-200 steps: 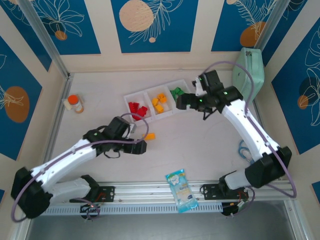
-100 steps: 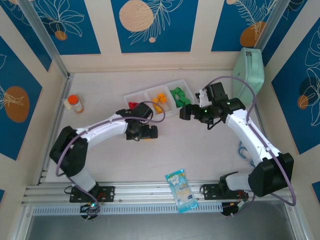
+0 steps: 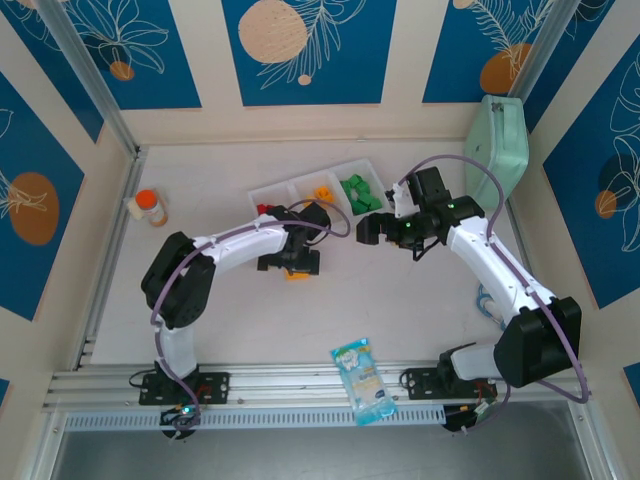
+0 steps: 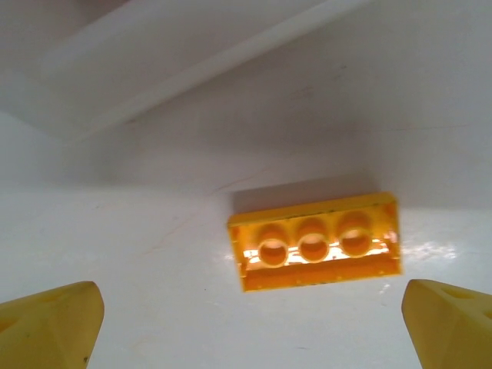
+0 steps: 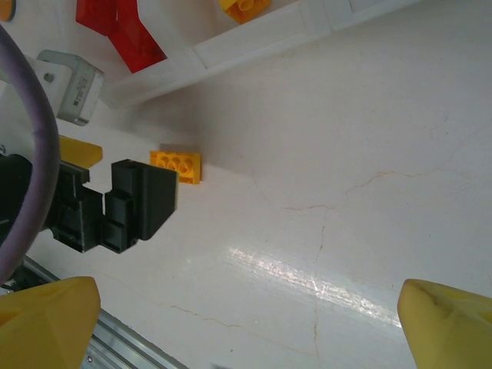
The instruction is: Sort the legos into containers by color
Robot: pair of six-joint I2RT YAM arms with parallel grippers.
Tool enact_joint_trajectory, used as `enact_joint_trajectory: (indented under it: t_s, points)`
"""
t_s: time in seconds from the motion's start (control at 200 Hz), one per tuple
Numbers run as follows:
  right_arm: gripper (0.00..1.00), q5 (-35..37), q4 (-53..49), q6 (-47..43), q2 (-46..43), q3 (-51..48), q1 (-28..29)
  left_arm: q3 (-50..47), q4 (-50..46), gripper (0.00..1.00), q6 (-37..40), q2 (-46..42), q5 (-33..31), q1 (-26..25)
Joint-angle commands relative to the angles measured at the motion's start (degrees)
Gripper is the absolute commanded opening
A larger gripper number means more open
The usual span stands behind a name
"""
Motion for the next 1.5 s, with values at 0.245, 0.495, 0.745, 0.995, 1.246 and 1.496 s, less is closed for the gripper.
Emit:
enact_joint_trajectory:
  t_s: [0.245, 0.495, 0.745, 0.995, 1.246, 1.496]
  points:
    - [1.00, -1.1, -1.0, -1.4, -1.1, -0.1, 0.2, 0.5, 2.1, 0.92, -0.1, 2.3, 6.4, -0.3]
    - [0.99, -0.2, -1.3, -1.3, -1.5, -0.8, 0.0, 2.8, 0.6, 0.89, -0.2, 6.3, 7.3, -0.3]
    - [1.00, -0.7, -1.7, -1.2, -2.1, -1.2, 0.9, 4.0, 1.0, 0.85, -1.2, 8.6, 8.6, 0.0]
    - [1.00, 0.0, -3.0, -2.6, -2.4, -0.3, 1.6, 3.0, 3.5, 0.74, -2.3, 9.3, 11.1, 1.6]
    - [1.00, 0.7, -1.6, -1.2, -2.8, -2.9, 2.4, -0.5, 5.4, 0.68, -3.6, 8.2, 10.4, 2.4]
    - [1.00, 1.8, -0.6, 0.2, -3.7, -4.1, 4.4, -3.3, 11.8, 0.57, -1.9, 2.9, 11.9, 2.3]
